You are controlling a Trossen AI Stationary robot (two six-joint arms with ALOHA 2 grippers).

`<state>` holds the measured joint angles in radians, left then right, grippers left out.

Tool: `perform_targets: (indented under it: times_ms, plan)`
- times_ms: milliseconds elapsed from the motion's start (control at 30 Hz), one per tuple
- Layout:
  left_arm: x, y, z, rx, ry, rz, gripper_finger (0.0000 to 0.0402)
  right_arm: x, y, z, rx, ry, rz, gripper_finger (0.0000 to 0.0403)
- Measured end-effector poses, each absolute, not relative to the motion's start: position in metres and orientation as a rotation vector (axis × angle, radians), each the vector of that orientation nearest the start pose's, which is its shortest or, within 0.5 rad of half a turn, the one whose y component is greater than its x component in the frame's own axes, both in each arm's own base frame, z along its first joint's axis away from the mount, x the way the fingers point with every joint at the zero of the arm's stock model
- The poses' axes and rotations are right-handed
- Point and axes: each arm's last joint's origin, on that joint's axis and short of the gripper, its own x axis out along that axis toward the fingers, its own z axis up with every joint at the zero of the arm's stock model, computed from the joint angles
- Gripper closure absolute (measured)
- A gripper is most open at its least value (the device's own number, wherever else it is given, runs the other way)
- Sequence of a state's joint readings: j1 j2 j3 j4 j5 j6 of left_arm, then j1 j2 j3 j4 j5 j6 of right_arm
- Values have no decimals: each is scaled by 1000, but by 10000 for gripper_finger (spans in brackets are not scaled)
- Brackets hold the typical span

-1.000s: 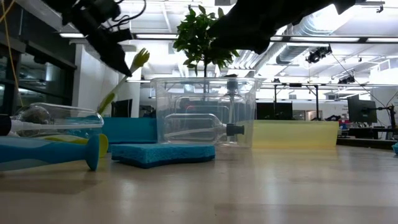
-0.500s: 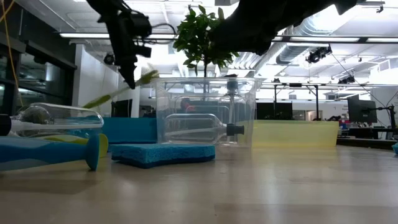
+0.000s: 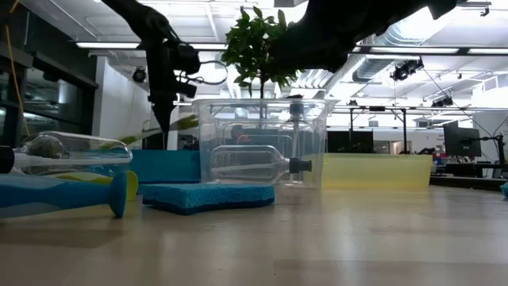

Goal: Pick & Place Kitchen Sink Supplies
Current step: Put the light green dish brush into the blue bin

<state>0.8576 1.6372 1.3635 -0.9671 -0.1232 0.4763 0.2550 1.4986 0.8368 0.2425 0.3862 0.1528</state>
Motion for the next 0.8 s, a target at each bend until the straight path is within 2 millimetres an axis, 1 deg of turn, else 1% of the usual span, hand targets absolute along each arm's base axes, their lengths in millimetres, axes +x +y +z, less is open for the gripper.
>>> perform_targets:
  times_ms: [133, 267, 433, 533, 633, 800]
  plan:
    - [201, 251, 266, -146, 1306, 505, 348, 310, 69, 225, 13, 386, -168, 178]
    - [197, 254, 266, -174, 1288, 497, 348, 310, 69, 225, 9, 383, -186, 178]
    - [198, 254, 262, -187, 1299, 480, 348, 310, 69, 225, 10, 382, -188, 178]
    - [200, 256, 255, -217, 1309, 445, 348, 310, 69, 225, 14, 382, -189, 178]
    - [201, 259, 247, -215, 1363, 464, 347, 310, 69, 225, 16, 382, -186, 178]
    - [200, 260, 247, -206, 1375, 482, 326, 310, 69, 225, 17, 382, -186, 178]
